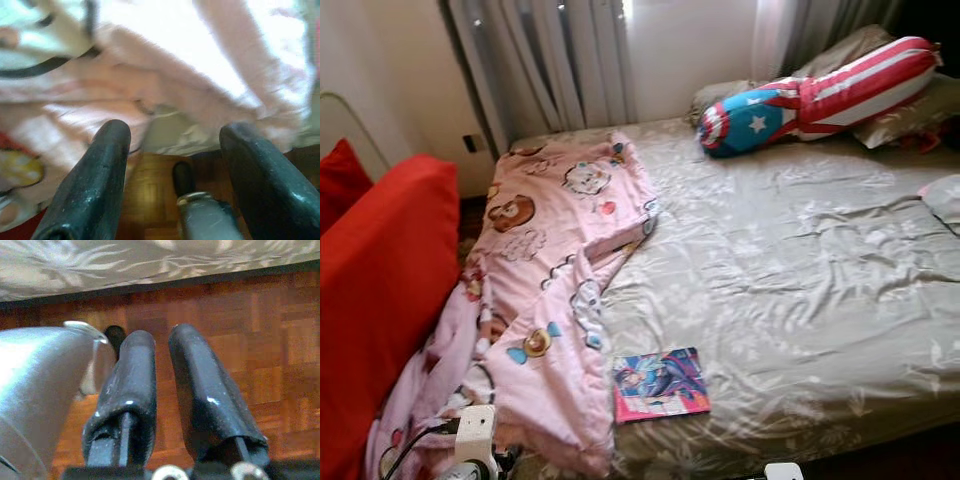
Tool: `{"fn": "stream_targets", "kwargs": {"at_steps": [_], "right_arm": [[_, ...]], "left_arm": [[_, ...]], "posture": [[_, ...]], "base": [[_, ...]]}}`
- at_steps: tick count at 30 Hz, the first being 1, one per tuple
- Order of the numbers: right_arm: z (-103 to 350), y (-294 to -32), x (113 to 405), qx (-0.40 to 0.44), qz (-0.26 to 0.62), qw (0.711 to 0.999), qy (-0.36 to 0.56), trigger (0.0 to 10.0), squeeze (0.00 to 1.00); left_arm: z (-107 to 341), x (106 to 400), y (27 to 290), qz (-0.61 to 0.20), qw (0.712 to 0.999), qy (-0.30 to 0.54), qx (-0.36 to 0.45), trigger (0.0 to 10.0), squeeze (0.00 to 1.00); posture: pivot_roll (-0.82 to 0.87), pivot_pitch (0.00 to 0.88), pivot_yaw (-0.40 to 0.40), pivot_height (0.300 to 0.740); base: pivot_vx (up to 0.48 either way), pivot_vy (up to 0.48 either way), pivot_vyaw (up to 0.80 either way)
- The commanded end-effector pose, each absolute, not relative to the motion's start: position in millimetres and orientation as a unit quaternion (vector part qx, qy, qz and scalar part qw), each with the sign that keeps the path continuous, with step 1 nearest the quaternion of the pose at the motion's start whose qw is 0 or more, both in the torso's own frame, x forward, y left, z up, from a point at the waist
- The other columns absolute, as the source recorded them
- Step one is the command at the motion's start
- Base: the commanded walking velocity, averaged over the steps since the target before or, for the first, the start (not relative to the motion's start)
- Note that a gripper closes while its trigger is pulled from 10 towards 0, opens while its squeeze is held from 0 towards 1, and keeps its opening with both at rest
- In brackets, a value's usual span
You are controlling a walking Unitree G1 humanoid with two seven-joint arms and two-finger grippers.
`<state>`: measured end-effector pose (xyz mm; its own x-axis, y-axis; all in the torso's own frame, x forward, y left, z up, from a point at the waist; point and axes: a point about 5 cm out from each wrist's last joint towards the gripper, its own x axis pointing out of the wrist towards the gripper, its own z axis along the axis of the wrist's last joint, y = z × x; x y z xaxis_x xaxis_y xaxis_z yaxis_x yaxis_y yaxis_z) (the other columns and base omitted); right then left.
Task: Clean up the room
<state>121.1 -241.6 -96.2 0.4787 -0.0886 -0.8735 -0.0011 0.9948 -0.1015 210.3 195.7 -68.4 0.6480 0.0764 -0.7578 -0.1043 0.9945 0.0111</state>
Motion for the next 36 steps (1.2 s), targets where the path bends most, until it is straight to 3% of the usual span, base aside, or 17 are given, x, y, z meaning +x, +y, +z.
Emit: {"fn": "stream_targets", "kwargs": {"at_steps": [1, 17, 21, 23, 24, 36], "right_arm": [[-96.2, -236.8, 124.7, -0.040, -0.021, 0.861, 0.506, 10.0, 0.00], [-88.9, -238.4, 133.1, 0.046, -0.094, 0.901, 0.421, 10.0, 0.00], [-85.6, -238.6, 138.4, 0.063, -0.092, 0.911, 0.397, 10.0, 0.00], [-40.2, -210.8, 236.4, 0.057, -0.055, 0.959, 0.272, 10.0, 0.00], [-29.6, -209.0, 250.8, 0.054, -0.053, 0.966, 0.249, 10.0, 0.00], [1.8, -224.6, 276.9, 0.067, -0.082, 0.982, 0.157, 10.0, 0.00]], "left_arm": [[-70.1, 205.6, 202.2, 0.060, 0.904, 0.422, -0.014, 10.0, 0.00], [-63.1, 212.5, 200.6, 0.066, 0.929, 0.363, -0.040, 10.0, 0.00], [-52.4, 222.1, 203.5, 0.063, 0.949, 0.307, -0.046, 10.0, 0.00], [-44.0, 230.2, 204.8, 0.066, 0.959, 0.272, -0.050, 10.0, 0.00], [-41.7, 233.9, 203.5, 0.067, 0.960, 0.266, -0.053, 10.0, 0.00], [-14.4, 266.1, 196.3, 0.068, 0.978, 0.188, -0.063, 10.0, 0.00]], "posture": [[-0.18, 0.000, 0.061, 0.740], [-0.19, 0.000, 0.066, 0.740], [-0.21, 0.000, 0.054, 0.740], [-0.21, 0.000, 0.043, 0.740], [-0.23, 0.000, 0.034, 0.740], [-0.24, 0.000, 0.036, 0.740]], "base": [[0.000, 0.000, 0.00], [0.000, 0.000, 0.00], [0.000, 0.000, 0.00], [0.000, 0.000, 0.00], [0.000, 0.000, 0.00], [0.000, 0.000, 0.00]]}}
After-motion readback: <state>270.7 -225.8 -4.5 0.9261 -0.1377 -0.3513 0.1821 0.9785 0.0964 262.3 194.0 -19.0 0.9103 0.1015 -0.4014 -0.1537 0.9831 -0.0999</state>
